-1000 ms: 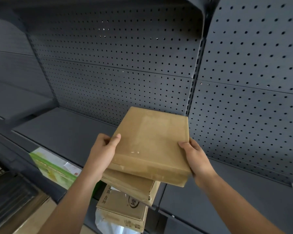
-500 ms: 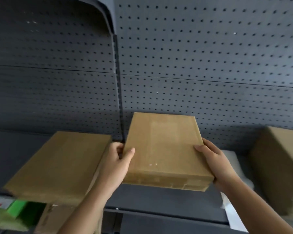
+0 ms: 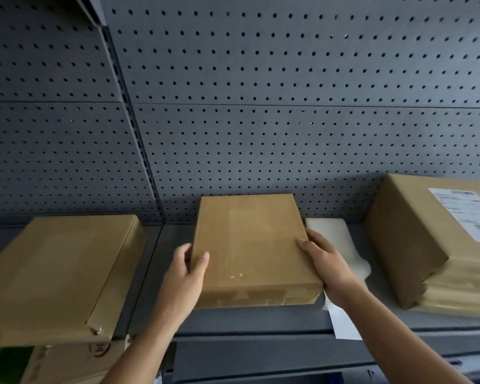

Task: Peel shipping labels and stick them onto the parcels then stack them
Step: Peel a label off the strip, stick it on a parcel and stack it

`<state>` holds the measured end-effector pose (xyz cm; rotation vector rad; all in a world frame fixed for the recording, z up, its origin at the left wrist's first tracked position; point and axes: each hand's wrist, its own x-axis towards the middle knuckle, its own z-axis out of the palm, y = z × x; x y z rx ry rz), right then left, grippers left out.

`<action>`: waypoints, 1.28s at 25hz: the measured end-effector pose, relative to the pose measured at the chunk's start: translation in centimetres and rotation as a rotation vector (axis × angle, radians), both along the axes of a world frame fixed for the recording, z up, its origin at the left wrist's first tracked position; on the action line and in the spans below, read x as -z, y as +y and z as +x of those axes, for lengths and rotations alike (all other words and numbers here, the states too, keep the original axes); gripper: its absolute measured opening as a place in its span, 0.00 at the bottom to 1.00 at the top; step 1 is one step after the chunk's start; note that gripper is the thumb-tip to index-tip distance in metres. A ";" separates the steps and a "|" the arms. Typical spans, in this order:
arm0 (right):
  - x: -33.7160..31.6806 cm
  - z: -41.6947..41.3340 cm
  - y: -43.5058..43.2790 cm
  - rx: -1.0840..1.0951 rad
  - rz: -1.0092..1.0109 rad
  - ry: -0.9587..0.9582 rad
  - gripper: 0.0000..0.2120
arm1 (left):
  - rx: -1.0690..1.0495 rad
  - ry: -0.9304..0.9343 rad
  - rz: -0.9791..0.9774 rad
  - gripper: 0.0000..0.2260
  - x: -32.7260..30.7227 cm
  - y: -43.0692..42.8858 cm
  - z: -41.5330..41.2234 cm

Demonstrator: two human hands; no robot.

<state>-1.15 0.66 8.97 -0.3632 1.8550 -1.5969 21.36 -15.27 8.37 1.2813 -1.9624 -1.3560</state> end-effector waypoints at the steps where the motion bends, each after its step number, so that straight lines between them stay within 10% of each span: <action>1: 0.3 0.0 -0.1 -0.007 0.002 -0.007 0.10 | -0.007 -0.009 0.004 0.24 0.1 0.0 -0.1; 11: 2.2 0.2 -0.3 -0.071 0.037 0.079 0.15 | -0.023 -0.100 -0.027 0.24 1.5 -0.1 0.2; 19: 2.7 -5.3 5.5 -0.028 0.472 0.705 0.19 | -0.004 -0.190 -0.440 0.23 -1.6 0.4 -1.4; 32: 4.5 -7.5 7.5 0.030 0.625 0.577 0.21 | 0.519 -0.057 -0.525 0.14 -2.4 9.0 -14.0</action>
